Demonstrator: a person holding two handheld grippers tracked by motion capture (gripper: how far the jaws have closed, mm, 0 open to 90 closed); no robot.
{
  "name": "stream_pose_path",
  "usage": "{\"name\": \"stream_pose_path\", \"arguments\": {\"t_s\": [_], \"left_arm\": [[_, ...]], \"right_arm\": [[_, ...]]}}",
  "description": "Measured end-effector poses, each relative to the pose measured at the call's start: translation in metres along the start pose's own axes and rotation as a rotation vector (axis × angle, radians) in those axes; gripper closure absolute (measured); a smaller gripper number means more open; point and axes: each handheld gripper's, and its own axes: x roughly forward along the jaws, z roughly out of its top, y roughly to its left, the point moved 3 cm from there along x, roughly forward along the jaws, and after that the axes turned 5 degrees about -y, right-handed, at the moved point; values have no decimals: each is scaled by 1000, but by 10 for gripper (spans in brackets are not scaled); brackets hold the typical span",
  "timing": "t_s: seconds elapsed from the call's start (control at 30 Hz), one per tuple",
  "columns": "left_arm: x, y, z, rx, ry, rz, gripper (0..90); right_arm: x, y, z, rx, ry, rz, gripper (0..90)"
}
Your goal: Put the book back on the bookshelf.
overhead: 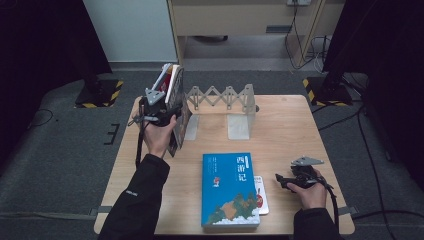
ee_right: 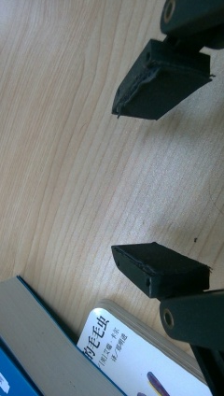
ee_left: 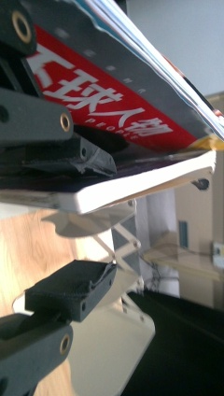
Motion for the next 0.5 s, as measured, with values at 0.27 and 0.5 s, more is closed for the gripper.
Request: {"name": "stream_pose_path", "arguments": {"t_s": [0.27,0.5], "left_arm": [[-27,5,-14,-25,-21,-59,369],[-47,10,-33,-26,-18,-106,334]], "right_arm": [[0,-1,0,-2,3,-11,268],[-1,0,-1,4,7,-9,264]]}}
